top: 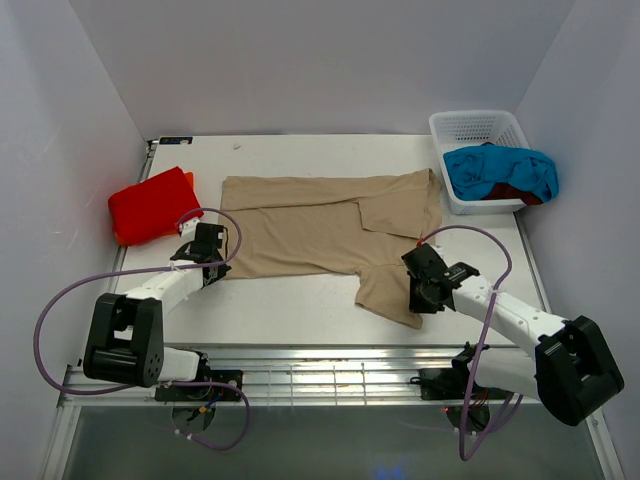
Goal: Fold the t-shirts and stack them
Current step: Fold the tshirt
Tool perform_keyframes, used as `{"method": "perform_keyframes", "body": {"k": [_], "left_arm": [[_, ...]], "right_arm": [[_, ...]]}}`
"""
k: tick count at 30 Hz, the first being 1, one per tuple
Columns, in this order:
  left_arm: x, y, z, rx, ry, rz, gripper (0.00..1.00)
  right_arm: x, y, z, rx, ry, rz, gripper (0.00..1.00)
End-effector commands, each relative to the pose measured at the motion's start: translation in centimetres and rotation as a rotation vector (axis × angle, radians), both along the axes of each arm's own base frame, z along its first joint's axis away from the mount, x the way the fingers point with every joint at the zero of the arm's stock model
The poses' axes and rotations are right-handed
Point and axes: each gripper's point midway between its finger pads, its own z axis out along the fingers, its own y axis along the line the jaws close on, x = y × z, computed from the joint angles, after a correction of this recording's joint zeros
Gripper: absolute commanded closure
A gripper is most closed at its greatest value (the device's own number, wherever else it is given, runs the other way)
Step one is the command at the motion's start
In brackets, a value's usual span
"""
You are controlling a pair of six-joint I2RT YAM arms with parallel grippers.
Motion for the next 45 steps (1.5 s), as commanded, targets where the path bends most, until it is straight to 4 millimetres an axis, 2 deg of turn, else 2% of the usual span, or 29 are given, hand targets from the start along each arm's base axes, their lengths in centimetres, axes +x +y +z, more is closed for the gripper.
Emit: {"method": "perform_keyframes", "body": {"k": [1,4,5,7,8,9,10,11,12,16,17,19,20,21,22,23,24,26,27,28,29,31,36,38,40,45], "left_arm": [[1.7,-0.3,2.2,-0.010,-0.081,-0.006,1.00],[2.5,-0.4,3.1,-0.015,-0.106,-0.008,1.00],[2.7,-0.5,3.2,-0.018,-0.108,-0.012,1.00],[3.6,-0.8,4.1,-0.025,-0.131,-0.015,1.00],[4.0,-0.9,4.4,-0.029,-0.139,-0.019,1.00],[4.2,-1.0,4.7,-0.029,-0.145,-0.023,1.00],[5.1,-1.1,5.5,-0.031,-0.162,-0.022,1.00],[5.5,-1.1,5.9,-0.031,-0.174,-0.025,1.00],[6.0,-1.2,6.3,-0.031,-0.182,-0.026,1.00],[8.8,-1.3,7.8,-0.030,-0.205,-0.037,1.00],[9.1,-1.2,7.1,-0.025,-0.181,-0.035,1.00],[9.8,-1.0,6.8,-0.024,-0.173,-0.031,1.00],[10.4,-0.8,6.6,-0.023,-0.166,-0.026,1.00],[10.7,-0.8,6.4,-0.025,-0.164,-0.025,1.00],[11.3,-0.5,6.1,-0.023,-0.158,-0.019,1.00],[11.7,-0.4,6.5,-0.026,-0.170,-0.018,1.00],[11.9,-0.4,5.9,-0.026,-0.157,-0.020,1.00],[12.9,-0.4,6.2,-0.034,-0.168,-0.023,1.00],[13.1,-0.4,5.6,-0.032,-0.151,-0.027,1.00],[13.3,-0.4,5.6,-0.032,-0.153,-0.025,1.00],[13.5,-0.3,5.6,-0.030,-0.152,-0.024,1.00],[14.0,-0.3,5.8,-0.028,-0.160,-0.023,1.00],[15.3,0.1,7.0,-0.031,-0.197,-0.021,1.00],[15.7,0.1,6.8,-0.036,-0.192,-0.027,1.00],[16.4,0.1,7.2,-0.037,-0.199,-0.030,1.00],[17.3,0.1,6.3,-0.047,-0.179,-0.034,1.00]], "right_arm": [[3.0,0.9,3.7,0.000,-0.108,-0.004,0.92],[4.8,1.3,5.0,-0.026,-0.138,0.006,0.92],[6.1,1.9,6.2,-0.021,-0.171,0.005,0.92],[7.3,2.3,6.3,-0.045,-0.164,0.012,0.92],[8.7,2.7,7.5,-0.044,-0.192,0.017,0.92],[9.3,2.9,7.0,-0.064,-0.172,0.022,0.92],[10.1,3.1,7.2,-0.070,-0.176,0.024,0.92],[11.6,3.5,8.4,-0.068,-0.203,0.028,0.92],[12.3,3.6,7.7,-0.086,-0.181,0.033,0.92],[16.3,3.5,8.7,-0.101,-0.196,0.030,0.92],[17.1,3.4,8.8,-0.103,-0.198,0.028,0.92],[19.4,3.0,9.3,-0.112,-0.210,0.023,0.92],[20.1,2.9,8.7,-0.119,-0.194,0.026,0.92],[21.5,3.1,9.6,-0.115,-0.219,0.035,0.92],[22.4,2.5,8.9,-0.123,-0.199,0.026,0.92],[23.1,2.4,9.9,-0.117,-0.221,0.023,0.92],[24.4,2.4,10.2,-0.121,-0.231,0.029,0.92],[25.8,1.9,9.8,-0.123,-0.220,0.024,0.92],[26.3,1.8,9.9,-0.122,-0.221,0.024,0.92],[27.5,1.6,11.1,-0.117,-0.250,0.021,0.92],[27.9,1.5,10.8,-0.123,-0.241,0.024,0.92],[29.2,1.3,11.9,-0.113,-0.267,0.020,0.92],[31.4,0.3,12.7,-0.114,-0.292,0.007,0.92],[32.4,0.1,13.0,-0.112,-0.299,0.005,0.92],[32.9,-0.3,13.0,-0.111,-0.300,0.001,0.92],[34.3,-0.8,12.3,-0.113,-0.298,-0.005,0.92]]}}
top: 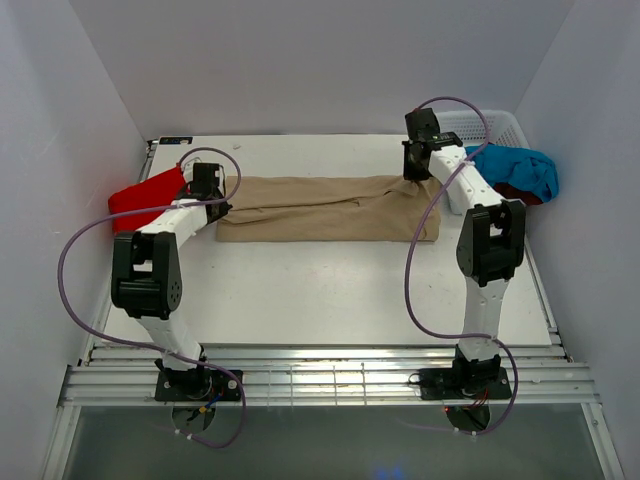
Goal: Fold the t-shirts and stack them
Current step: Fold the tshirt
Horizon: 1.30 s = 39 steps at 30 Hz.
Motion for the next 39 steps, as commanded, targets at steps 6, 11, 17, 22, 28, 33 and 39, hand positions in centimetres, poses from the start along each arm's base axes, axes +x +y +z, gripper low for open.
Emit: {"method": "perform_keyframes", "body": {"k": [6,11,17,22,28,33,39], "left_arm": [[2.3,0.4,-0.3,-0.020,-0.010,-0.008,1.00],[3.3,0.7,-0.7,-0.018,-0.008,-0.009,1.00],[4.0,1.2,0.2,-0.014,-0.032,0.002,1.00],[4.5,1.4,1.4,-0.021,-0.063,0.005,1.00],[5.0,1.4,0.7,-0.029,-0.050,-0.002,1.00],[5.9,2.4,1.7,0.010,-0.087,0.031,0.56],[5.0,4.2,8.4,0.055,-0.308,0.136,0.27]], "right_arm": [[2.5,-1.2,-1.0,-0.017,-0.001,0.001,0.92],[3.5,-1.5,-1.9,-0.025,0.002,-0.003,0.92],[4.3,-1.8,-0.9,-0.026,-0.034,-0.008,0.92],[4.7,-2.3,-0.3,-0.022,-0.053,-0.015,0.92],[5.1,-3.0,-0.5,-0.020,-0.055,-0.024,0.92],[5.7,-3.3,-1.6,-0.016,-0.041,-0.028,0.92],[6.1,-3.1,-2.1,0.001,-0.038,-0.018,0.92]]}}
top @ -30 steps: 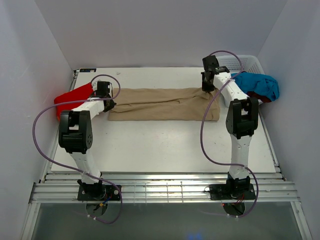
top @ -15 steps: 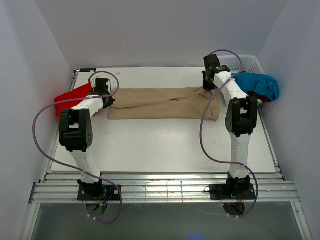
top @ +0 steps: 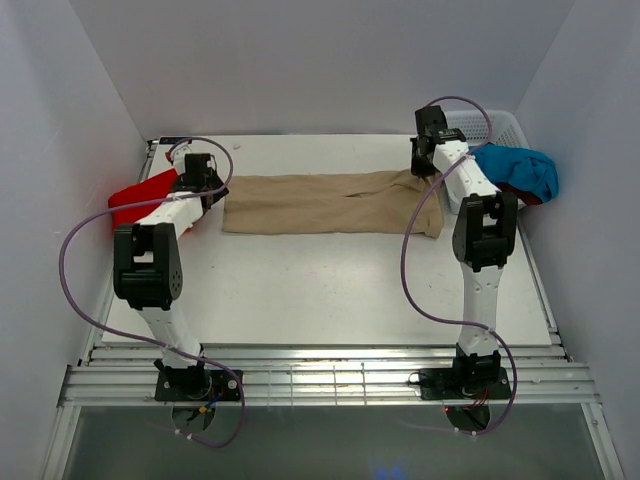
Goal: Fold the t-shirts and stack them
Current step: Fold the tshirt
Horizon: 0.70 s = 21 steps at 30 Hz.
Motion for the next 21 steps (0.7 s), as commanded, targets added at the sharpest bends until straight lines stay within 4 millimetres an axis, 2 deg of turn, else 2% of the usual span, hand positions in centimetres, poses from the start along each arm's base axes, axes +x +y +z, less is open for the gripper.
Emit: {"method": "perform_keyframes", "body": {"k": [1,2,3,4,6,7,9,10,12,13,14,15,16,17,18,19,20,21], "left_arm": [[0.2,1.2,8.1,0.019,-0.242,0.068,0.28],[0.2,0.6,9.7,-0.007,-0.293,0.053,0.28],[0.1,-0.1,10.0,-0.019,-0.306,0.034,0.28],[-0.1,-1.6,9.8,-0.032,-0.304,-0.001,0.30],[-0.1,-4.0,10.6,-0.045,-0.343,-0.056,0.34],[-0.4,-6.7,10.1,-0.053,-0.347,-0.116,0.35],[-0.3,-9.7,10.4,-0.061,-0.384,-0.196,0.39],[-0.4,-12.0,10.0,-0.078,-0.381,-0.255,0.39],[-0.3,-14.6,8.3,-0.123,-0.341,-0.332,0.41],[-0.4,-16.0,7.5,-0.141,-0.322,-0.370,0.42],[-0.4,-17.0,7.1,-0.156,-0.312,-0.397,0.43],[-0.6,-18.0,5.7,-0.173,-0.282,-0.423,0.45],[-1.1,-20.0,5.2,-0.199,-0.266,-0.484,0.46],[-1.2,-21.0,4.8,-0.205,-0.262,-0.509,0.46],[-1.4,-21.8,4.4,-0.207,-0.253,-0.525,0.46],[-1.9,-23.6,3.2,-0.215,-0.229,-0.562,0.47],[-2.0,-24.4,2.8,-0.218,-0.222,-0.580,0.47],[-1.8,-25.4,2.7,-0.225,-0.223,-0.594,0.47]], "right_arm": [[1.8,0.2,1.0,0.013,-0.056,0.017,0.92],[1.8,0.2,0.9,0.014,-0.055,0.018,0.92],[1.9,0.3,0.9,0.016,-0.056,0.020,0.92],[2.0,0.4,0.7,0.019,-0.054,0.024,0.92],[2.1,0.3,0.5,0.022,-0.052,0.023,0.92],[2.1,0.3,0.2,0.018,-0.046,0.022,0.92],[2.1,-0.2,-0.1,-0.003,-0.044,0.001,0.92],[2.1,-0.6,-0.5,-0.020,-0.039,-0.016,0.91],[1.8,-2.2,-0.8,-0.089,-0.032,-0.074,0.63],[1.6,-2.6,-0.5,-0.113,-0.038,-0.095,0.57],[1.5,-2.9,-0.2,-0.127,-0.052,-0.108,0.57],[0.6,-3.2,-1.1,-0.143,-0.032,-0.110,0.56],[0.2,-3.1,1.0,-0.140,-0.079,-0.096,0.53],[0.9,-2.4,2.0,-0.121,-0.146,-0.078,0.50],[0.5,-1.5,2.5,-0.084,-0.163,-0.041,0.48],[-0.4,-0.9,3.1,-0.049,-0.172,-0.010,0.46],[-0.4,-0.1,3.4,-0.014,-0.185,0.026,0.46],[-0.5,1.5,3.7,0.054,-0.187,0.085,0.46]]}}
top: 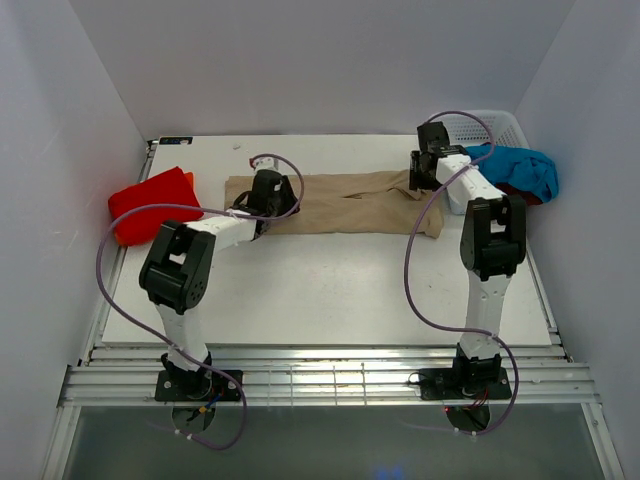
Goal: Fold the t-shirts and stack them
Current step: Fold the tshirt
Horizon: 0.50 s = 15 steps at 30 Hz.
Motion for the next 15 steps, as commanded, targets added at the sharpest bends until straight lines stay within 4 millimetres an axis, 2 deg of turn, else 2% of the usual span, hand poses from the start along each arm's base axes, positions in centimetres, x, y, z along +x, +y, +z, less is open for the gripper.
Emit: {"method": "perform_keyframes", "body": {"k": [1,3,4,5,6,7,8,10,12,13,15], "left_arm": [[-0.2,-5.2,0.8,-0.063,-0.023,-0.121,0.47],[-0.2,-7.0,0.8,-0.081,-0.023,-0.148,0.47],[-0.7,-8.7,0.7,-0.092,-0.022,-0.174,0.47],[-0.9,-9.7,0.0,-0.091,-0.013,-0.191,0.48],[-0.5,-10.9,1.0,-0.102,-0.037,-0.206,0.48],[-1.1,-12.6,1.0,-0.101,-0.045,-0.237,0.48],[-1.1,-13.4,0.4,-0.086,-0.045,-0.248,0.48],[-1.0,-15.5,1.4,-0.093,-0.075,-0.277,0.48],[-1.0,-16.4,0.4,-0.089,-0.065,-0.285,0.48],[-0.9,-16.6,0.3,-0.089,-0.063,-0.286,0.48],[-0.8,-16.7,-0.5,-0.091,-0.049,-0.281,0.48]], "right_arm": [[2.3,4.1,6.7,0.159,-0.205,0.150,0.46],[2.2,6.4,6.4,0.247,-0.169,0.242,0.46],[2.2,7.3,5.0,0.280,-0.131,0.270,0.48],[2.8,8.0,5.7,0.299,-0.142,0.298,0.50],[2.7,8.9,5.3,0.327,-0.127,0.326,0.51],[2.8,9.3,4.7,0.337,-0.122,0.336,0.52],[2.7,10.0,4.6,0.345,-0.124,0.354,0.53],[2.9,10.8,4.4,0.368,-0.136,0.380,0.53],[3.0,11.6,4.4,0.393,-0.135,0.408,0.53],[3.1,11.8,3.7,0.402,-0.122,0.413,0.52],[3.2,12.6,3.6,0.433,-0.111,0.441,0.52]]}}
